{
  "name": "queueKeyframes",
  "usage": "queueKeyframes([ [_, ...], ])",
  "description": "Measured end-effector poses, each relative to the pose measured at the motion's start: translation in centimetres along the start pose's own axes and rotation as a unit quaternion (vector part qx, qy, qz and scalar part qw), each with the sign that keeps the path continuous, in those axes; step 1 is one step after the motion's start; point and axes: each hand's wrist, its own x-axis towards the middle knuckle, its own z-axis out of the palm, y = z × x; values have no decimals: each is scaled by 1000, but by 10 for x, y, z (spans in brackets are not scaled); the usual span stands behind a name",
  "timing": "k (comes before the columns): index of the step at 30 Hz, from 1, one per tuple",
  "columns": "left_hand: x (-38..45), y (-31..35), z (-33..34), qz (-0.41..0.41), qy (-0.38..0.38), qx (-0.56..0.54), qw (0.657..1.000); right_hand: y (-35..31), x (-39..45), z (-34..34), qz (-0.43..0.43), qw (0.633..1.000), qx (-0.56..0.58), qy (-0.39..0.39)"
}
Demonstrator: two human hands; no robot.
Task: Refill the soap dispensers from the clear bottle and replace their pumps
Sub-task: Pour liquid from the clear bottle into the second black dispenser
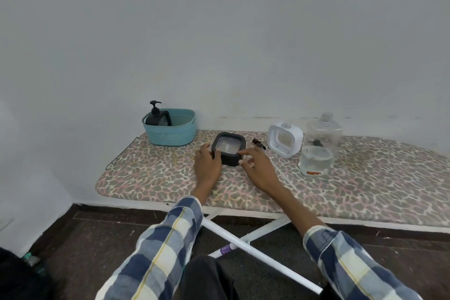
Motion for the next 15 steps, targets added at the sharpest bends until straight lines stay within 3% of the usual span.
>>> queueKeyframes([
  [7, -2, 7, 8, -5, -17, -3, 1000, 17, -15, 6, 7, 998, 54, 41],
  [11, -6, 10, 9, 34, -23, -141, 989, 24, -15, 7, 22, 994, 88, 63],
  [15, -12, 13, 12, 94, 11, -168, 981, 29, -15, 7, 52, 981, 144, 115],
])
